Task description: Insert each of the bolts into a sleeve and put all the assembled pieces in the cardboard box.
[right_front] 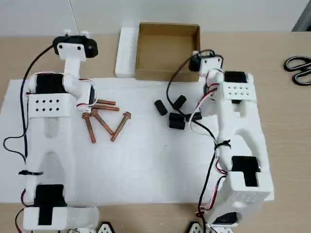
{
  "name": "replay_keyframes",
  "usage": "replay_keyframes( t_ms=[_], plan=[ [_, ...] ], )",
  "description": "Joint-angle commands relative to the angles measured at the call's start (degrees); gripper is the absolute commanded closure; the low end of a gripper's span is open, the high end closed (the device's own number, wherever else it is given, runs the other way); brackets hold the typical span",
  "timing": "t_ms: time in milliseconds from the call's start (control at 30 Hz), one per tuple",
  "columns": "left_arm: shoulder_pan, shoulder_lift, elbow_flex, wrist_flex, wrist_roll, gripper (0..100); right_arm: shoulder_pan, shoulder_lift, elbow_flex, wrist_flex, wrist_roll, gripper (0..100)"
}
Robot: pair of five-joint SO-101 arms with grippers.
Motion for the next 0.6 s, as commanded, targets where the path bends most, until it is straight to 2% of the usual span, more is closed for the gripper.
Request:
replay_keyframes(
  t_ms=[0, 267, 500, 567],
  plan=[
    [-0.18, -0.35, 1.10, -1.67, 0.70, 99, -3.38, -0.31, -7.38, 4.26, -4.31, 83.5],
    [-0.53, -0.70, 4.44, -3.78, 1.85, 99, -8.22, -0.13, -11.78, 4.88, -22.24, 83.5],
    [-3.16, -0.18, 4.70, -3.87, 2.29, 99, -9.27, 3.82, -11.87, -2.33, -26.64, 83.4],
    [-3.60, -0.18, 4.70, -3.87, 2.29, 99, -9.27, 6.02, -11.87, -6.73, -30.42, 83.4]
  ],
)
